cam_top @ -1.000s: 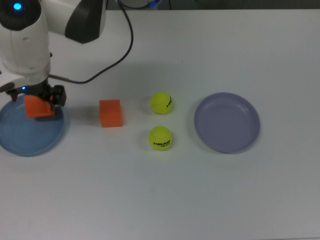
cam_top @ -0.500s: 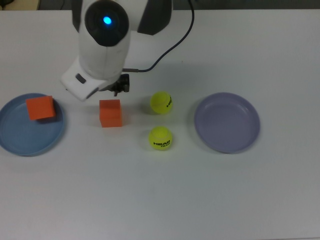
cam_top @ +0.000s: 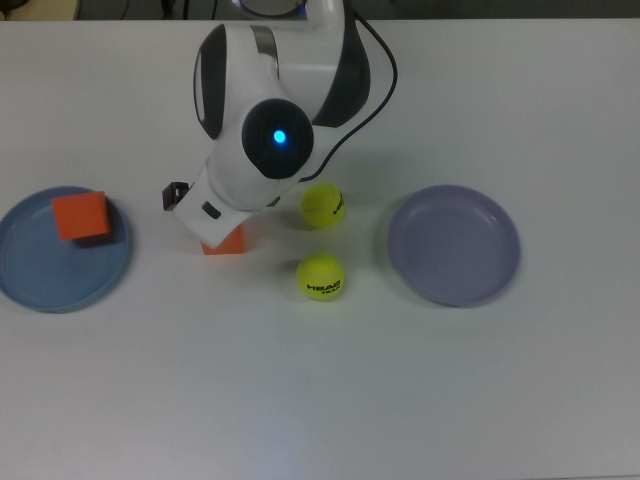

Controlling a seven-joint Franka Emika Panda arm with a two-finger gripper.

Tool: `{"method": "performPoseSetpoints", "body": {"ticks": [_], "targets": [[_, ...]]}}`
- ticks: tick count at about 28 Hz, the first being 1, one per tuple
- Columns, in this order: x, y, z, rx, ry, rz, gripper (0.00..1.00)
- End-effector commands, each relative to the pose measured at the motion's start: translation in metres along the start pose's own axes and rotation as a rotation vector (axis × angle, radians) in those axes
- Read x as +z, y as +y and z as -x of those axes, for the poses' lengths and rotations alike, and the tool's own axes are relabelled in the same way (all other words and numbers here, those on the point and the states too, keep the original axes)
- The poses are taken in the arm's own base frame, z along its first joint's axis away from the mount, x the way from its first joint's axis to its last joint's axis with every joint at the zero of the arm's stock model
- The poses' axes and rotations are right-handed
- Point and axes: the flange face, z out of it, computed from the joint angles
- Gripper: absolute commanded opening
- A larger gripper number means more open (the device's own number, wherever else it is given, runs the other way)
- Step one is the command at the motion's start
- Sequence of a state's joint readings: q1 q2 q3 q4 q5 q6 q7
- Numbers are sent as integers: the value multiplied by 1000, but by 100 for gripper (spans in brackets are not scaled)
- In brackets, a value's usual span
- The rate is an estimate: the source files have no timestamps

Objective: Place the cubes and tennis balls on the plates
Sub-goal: 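Move the gripper over the second orange cube and lower it, then close the gripper on the second orange cube and lift it, then carry the cube to the blue plate, set it beside the first cube, release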

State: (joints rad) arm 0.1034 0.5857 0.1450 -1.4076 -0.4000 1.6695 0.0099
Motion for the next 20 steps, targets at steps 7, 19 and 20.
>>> {"method": "performPoseSetpoints", "body": {"ticks": [7,19,20], "targets": [[20,-12,-13,5,33,62,76],[-4,22,-14,70,115,33,0],[-11,46,-10,104,132,11,0]]}}
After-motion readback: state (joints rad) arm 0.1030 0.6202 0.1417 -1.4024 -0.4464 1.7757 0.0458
